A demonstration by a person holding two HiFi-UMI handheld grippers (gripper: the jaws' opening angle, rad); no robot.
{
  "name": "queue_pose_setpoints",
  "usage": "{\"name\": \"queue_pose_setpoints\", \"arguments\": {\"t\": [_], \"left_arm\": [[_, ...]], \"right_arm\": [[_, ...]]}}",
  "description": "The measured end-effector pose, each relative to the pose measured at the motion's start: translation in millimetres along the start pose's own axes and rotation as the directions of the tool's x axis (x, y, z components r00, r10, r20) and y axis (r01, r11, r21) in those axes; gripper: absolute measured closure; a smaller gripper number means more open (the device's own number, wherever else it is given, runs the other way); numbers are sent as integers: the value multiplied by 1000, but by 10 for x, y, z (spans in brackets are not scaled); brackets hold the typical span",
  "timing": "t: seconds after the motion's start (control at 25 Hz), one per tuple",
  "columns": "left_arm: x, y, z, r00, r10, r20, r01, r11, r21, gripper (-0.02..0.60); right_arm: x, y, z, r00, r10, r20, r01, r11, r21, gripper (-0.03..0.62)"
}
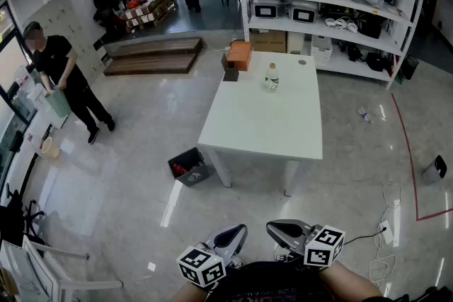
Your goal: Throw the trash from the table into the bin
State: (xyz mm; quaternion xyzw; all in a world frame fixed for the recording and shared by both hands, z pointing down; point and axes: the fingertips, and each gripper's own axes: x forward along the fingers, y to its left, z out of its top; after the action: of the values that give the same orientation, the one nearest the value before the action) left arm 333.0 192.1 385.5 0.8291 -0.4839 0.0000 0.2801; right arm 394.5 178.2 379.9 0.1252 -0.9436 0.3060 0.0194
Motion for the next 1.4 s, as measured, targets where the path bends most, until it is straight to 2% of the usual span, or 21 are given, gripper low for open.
{"name": "queue_pose_setpoints", "arguments": {"t": [0.64, 1.4], "left_arm": [[-43, -11, -20, 1000, 3, 1, -3, 1000, 4, 572], [136, -127, -55, 1000, 7, -9, -7, 1000, 8, 572]], "right_arm": [[-19, 55, -7, 1000, 19, 21, -19, 1000, 1, 594], [-266, -176, 93, 998, -16, 66, 14, 999, 35, 594]]}}
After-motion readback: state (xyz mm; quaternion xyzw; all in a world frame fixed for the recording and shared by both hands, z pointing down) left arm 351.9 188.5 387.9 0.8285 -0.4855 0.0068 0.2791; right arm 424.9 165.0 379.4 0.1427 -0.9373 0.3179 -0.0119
